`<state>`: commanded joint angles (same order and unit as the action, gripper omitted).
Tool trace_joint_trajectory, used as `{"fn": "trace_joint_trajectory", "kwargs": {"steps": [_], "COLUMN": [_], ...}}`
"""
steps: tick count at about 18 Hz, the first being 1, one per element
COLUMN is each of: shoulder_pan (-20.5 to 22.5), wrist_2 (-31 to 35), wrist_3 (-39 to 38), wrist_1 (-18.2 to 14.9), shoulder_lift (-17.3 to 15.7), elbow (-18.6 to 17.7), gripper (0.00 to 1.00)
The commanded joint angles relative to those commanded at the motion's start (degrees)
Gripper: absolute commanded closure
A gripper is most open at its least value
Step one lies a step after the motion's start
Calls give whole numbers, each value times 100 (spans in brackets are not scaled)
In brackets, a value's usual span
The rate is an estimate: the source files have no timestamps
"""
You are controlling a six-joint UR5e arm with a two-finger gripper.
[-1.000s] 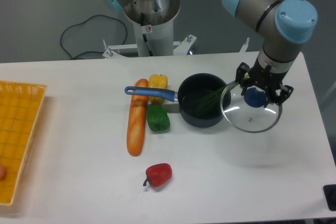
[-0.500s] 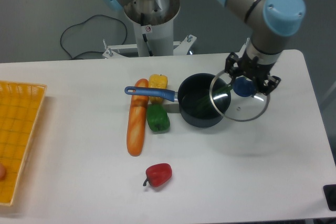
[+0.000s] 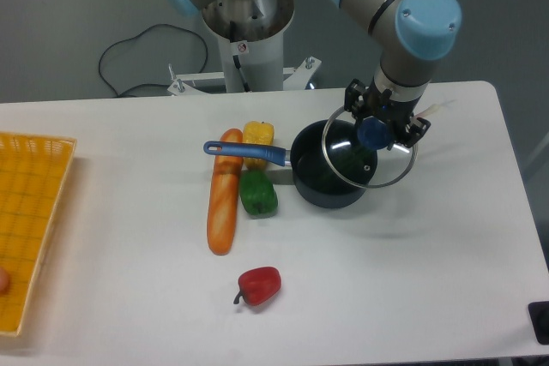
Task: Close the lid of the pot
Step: 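Lift the glass lid by its blue knob and carry it over the black pot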
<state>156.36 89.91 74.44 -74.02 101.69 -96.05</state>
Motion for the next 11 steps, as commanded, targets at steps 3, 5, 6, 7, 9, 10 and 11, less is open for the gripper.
{"fn": "trace_joint_trajectory", "kwargs": {"steps": [3,5,6,7,9,10,11], "shoulder_pan": [-18,-18,-18,-18,-18,-18,-18], "wrist_2": [17,0,0,17,18,18,18], "wrist_3": [-9,26,35,35,35,35,35], "wrist_1": [248,274,327,423,642,705,714], "shoulder_lift": [-26,-114,-167,-211,-299,-351,-430], "elbow": [-150,-291,-370,-466,-677,-765,-844], "gripper": [50,50,50,50,50,50,50]}}
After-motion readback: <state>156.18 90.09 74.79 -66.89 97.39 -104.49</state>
